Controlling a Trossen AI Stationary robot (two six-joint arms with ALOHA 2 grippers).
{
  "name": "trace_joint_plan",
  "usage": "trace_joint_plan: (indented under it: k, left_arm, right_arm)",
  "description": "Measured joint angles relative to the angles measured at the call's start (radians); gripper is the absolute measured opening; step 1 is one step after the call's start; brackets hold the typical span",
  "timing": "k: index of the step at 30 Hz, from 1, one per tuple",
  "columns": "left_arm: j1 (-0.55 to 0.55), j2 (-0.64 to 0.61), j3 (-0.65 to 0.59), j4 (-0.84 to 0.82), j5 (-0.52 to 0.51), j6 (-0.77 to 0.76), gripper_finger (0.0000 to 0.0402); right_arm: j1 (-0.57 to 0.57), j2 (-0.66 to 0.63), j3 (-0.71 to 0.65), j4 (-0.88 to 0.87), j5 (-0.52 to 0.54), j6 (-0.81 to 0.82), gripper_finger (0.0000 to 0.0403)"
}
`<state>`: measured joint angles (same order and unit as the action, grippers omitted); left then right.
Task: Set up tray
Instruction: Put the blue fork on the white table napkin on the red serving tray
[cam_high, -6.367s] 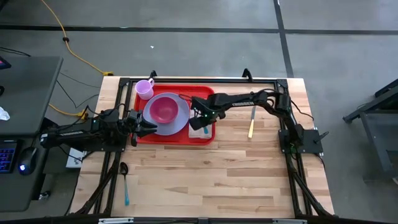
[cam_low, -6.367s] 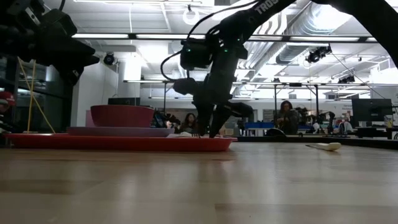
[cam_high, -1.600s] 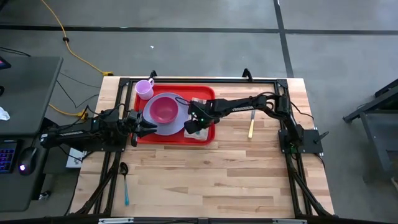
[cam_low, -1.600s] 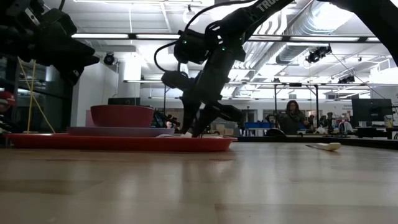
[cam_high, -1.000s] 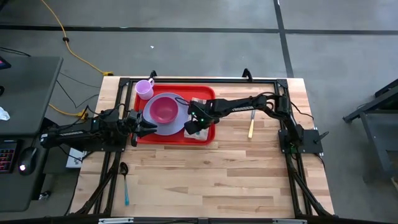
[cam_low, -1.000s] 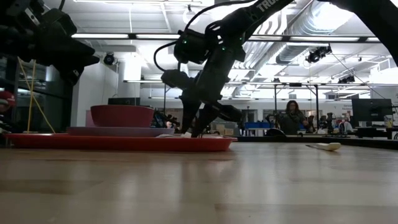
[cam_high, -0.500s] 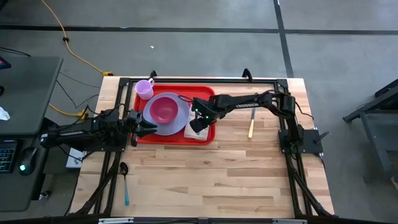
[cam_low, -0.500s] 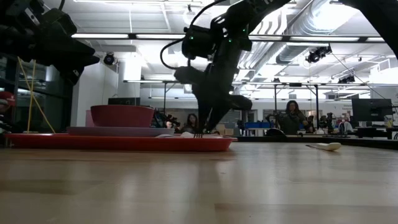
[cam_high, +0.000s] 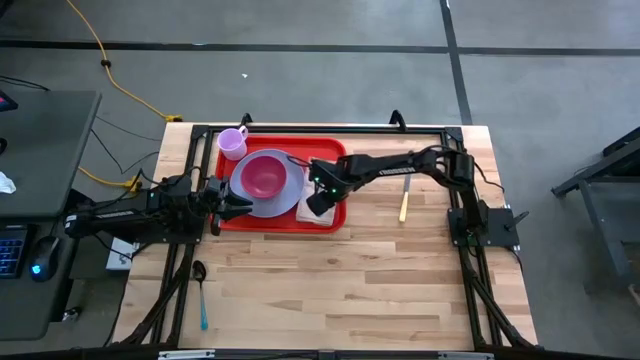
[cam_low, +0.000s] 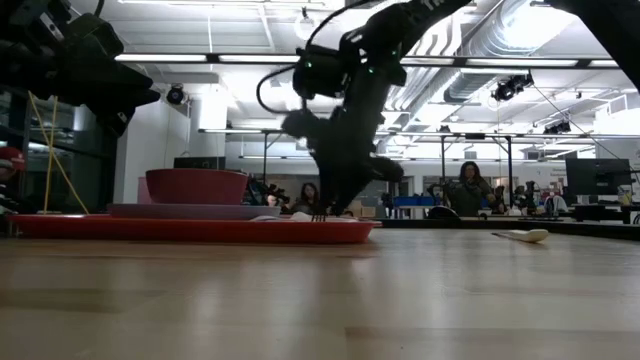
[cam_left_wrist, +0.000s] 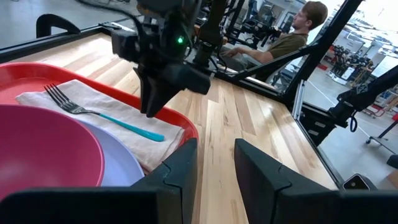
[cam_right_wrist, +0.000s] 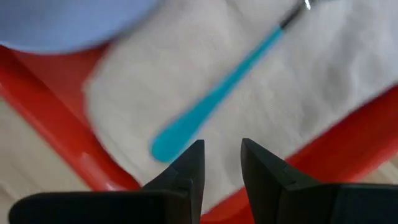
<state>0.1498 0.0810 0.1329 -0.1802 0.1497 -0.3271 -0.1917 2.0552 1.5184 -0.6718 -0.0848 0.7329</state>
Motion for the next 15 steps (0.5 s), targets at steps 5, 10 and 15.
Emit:
trace_joint_plan:
  k: [5,10,15]
  left_arm:
    - [0.000,0.000,0.000,0.000,0.000,0.000,0.0138]
    - [0.000,0.000,0.000,0.001,0.000,-0.005,0.0138]
    - [0.000,0.000,0.000,0.001,0.000,-0.017,0.0138]
  right_arm:
    - [0.000,0.001,-0.063,0.089,-0.040,0.012,0.0082]
    - [0.000,0.001,-0.100,0.145,-0.062,0.027,0.0082]
    - [-0.001,-0.002,-0.137,0.152,-0.063,0.027,0.0082]
